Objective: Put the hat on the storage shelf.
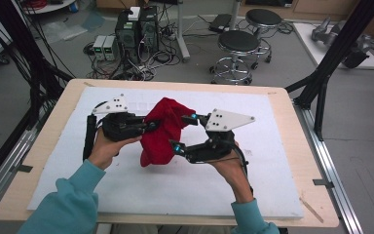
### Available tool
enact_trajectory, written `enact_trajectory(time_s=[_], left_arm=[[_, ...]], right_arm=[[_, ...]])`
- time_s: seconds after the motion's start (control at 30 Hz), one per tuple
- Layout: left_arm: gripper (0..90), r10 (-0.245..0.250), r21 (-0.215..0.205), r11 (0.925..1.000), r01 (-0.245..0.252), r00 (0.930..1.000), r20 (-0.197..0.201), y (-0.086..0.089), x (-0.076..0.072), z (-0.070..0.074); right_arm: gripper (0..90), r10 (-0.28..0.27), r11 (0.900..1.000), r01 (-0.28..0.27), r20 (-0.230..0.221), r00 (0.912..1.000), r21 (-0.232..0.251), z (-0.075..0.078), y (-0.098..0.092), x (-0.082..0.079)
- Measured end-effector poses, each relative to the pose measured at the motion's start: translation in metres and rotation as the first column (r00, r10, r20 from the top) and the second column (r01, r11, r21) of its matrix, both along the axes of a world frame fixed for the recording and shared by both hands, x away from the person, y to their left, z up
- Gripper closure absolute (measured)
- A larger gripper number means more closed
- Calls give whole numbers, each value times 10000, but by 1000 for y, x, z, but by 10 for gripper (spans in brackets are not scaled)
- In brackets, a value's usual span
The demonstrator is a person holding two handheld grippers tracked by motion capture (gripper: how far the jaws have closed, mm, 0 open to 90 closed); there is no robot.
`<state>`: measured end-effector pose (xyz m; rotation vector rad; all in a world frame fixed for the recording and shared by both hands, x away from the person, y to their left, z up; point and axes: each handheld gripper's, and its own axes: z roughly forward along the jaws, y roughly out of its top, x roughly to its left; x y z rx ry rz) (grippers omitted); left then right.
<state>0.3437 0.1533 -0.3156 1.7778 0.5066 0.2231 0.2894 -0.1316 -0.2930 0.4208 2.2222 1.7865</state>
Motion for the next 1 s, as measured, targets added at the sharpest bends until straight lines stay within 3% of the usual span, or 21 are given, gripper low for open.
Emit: enact_trajectory(time_s=[0.13, 0.37, 0.5, 0.63, 0.8, 1.0], left_arm=[[855, 539, -2, 9985, -539, 9985, 50, -1, 2, 3], [856, 1412, -97, 9900, -1409, 9895, 301, -9, 5, 15], [856, 1815, -230, 9832, -1810, 9832, 179, -13, 10, 17], [856, 2469, -459, 9681, -2462, 9690, 118, -23, 19, 16], [856, 2816, -462, 9586, -2808, 9595, 106, -32, 26, 15], [855, 3190, -620, 9460, -3181, 9478, 38, -37, 30, 13]], right_arm=[[219, 61, 10000, -60, -177, 9998, 55, -5, 5, -4], [219, -54, 9999, 56, -209, 9998, 97, -9, 8, -7], [219, -301, 9995, 303, -275, 9992, 40, -11, 7, -9], [218, -811, 9967, 814, -330, 9962, 76, -14, 3, -11], [211, -1851, 9824, 1862, -552, 9812, 156, -21, -3, -11], [200, -3056, 9521, 3057, -645, 9500, -75, -30, -6, -10]])
